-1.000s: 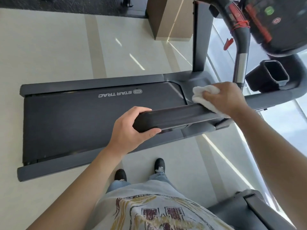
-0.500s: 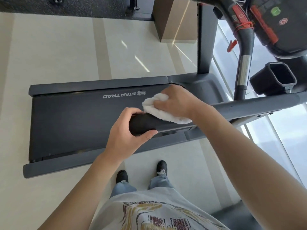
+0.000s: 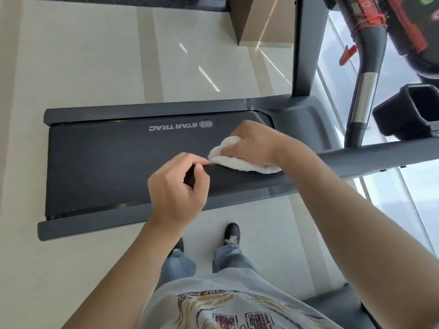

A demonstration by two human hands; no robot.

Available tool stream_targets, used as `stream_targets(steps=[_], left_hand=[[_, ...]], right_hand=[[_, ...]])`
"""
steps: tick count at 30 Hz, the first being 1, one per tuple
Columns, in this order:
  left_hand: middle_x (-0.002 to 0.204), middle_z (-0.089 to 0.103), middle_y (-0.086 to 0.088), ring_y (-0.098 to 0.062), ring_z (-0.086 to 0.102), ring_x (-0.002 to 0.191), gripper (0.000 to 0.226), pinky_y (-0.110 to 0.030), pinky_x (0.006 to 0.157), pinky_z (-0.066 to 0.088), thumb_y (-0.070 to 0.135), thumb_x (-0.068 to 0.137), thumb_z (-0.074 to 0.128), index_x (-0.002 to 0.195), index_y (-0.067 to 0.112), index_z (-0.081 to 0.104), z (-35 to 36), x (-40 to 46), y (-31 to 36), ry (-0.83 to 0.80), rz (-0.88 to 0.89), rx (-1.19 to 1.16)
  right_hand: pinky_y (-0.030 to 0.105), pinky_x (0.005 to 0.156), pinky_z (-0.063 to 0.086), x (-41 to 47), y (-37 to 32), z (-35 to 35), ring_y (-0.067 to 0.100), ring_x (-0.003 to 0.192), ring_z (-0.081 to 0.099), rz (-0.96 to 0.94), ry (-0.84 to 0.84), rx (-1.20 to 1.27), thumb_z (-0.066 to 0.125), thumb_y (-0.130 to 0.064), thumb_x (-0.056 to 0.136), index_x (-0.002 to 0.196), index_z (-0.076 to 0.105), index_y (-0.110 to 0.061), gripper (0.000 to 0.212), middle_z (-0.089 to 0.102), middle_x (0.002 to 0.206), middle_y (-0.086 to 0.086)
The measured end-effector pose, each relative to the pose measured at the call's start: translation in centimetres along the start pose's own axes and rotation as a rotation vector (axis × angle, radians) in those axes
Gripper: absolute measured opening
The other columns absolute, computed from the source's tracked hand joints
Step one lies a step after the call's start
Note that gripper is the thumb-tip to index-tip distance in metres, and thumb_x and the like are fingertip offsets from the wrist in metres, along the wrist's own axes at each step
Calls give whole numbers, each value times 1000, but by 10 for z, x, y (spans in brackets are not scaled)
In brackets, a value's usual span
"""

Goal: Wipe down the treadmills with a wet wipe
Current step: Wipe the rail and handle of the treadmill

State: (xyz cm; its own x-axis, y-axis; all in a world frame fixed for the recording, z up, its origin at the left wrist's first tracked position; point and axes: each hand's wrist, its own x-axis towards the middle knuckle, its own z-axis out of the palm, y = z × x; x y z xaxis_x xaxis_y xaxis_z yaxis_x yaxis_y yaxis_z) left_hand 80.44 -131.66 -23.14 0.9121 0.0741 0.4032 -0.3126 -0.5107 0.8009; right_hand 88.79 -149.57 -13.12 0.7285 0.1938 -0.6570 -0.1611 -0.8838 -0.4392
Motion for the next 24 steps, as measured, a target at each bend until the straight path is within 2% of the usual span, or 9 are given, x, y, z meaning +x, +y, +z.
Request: stream_targets(steps=[3,6,9,11,14,16,18,20,24], left_hand=[[65,49,4,-21,44,56,20,-26,53,32,17,90,50,76,5,57,1,0,3,33,-74,13],[64,46,2,-24,42,55,20,-27,53,30,17,89,49,75,4,52,0,1,5,22,-100,32],[67,49,2,-24,47,59,17,-33,53,35,14,89,47,78,5,55,-1,6,10,-75,-105,72],[73,52,4,-22,51,65,15,-37,55,41,15,91,46,81,10,56,-4,10,15,-182,-108,133],[79,54,8,-16,52,69,26,-38,58,47,37,99,42,85,22,59,-1,24,34,-404,-50,326],[83,57,10,-13,54,73,34,-35,61,49,48,103,36,91,28,61,10,35,52,-556,46,423],[85,59,10,-15,55,74,41,-36,63,50,51,106,31,95,27,62,24,43,64,-664,129,473],[81,57,6,-17,55,69,46,-39,64,50,50,108,28,90,23,60,35,50,69,-723,168,493],[65,52,2,-19,52,59,44,-38,57,42,38,110,41,72,17,49,39,53,66,-692,113,387]], right_hand=[[29,51,32,20,-31,18,18,46,37,-89,-106,11,56,-27,92,77,62,-5,28,51,67,10],[37,52,29,22,-25,18,26,56,29,-119,-156,88,56,-29,88,82,53,5,35,43,72,18],[29,48,31,9,-2,7,23,57,31,-145,-89,160,55,-31,88,79,50,1,34,44,65,9],[26,47,32,-5,21,-4,19,56,34,-137,1,130,55,-35,88,82,55,1,37,50,61,3],[38,60,46,-28,73,-21,16,61,44,-88,221,58,59,-49,88,81,64,-11,39,69,79,5],[37,69,51,-44,107,-31,14,68,58,-4,431,25,61,-56,88,76,67,-21,37,70,76,-7],[32,67,49,-54,131,-35,13,71,61,77,607,0,60,-58,88,74,67,-22,40,67,70,-16],[31,61,42,-58,138,-31,15,67,57,130,737,-24,57,-53,90,66,59,-17,43,59,63,-9],[32,57,37,-57,105,2,20,67,54,89,915,-47,59,-39,89,54,40,-30,42,57,67,0]])
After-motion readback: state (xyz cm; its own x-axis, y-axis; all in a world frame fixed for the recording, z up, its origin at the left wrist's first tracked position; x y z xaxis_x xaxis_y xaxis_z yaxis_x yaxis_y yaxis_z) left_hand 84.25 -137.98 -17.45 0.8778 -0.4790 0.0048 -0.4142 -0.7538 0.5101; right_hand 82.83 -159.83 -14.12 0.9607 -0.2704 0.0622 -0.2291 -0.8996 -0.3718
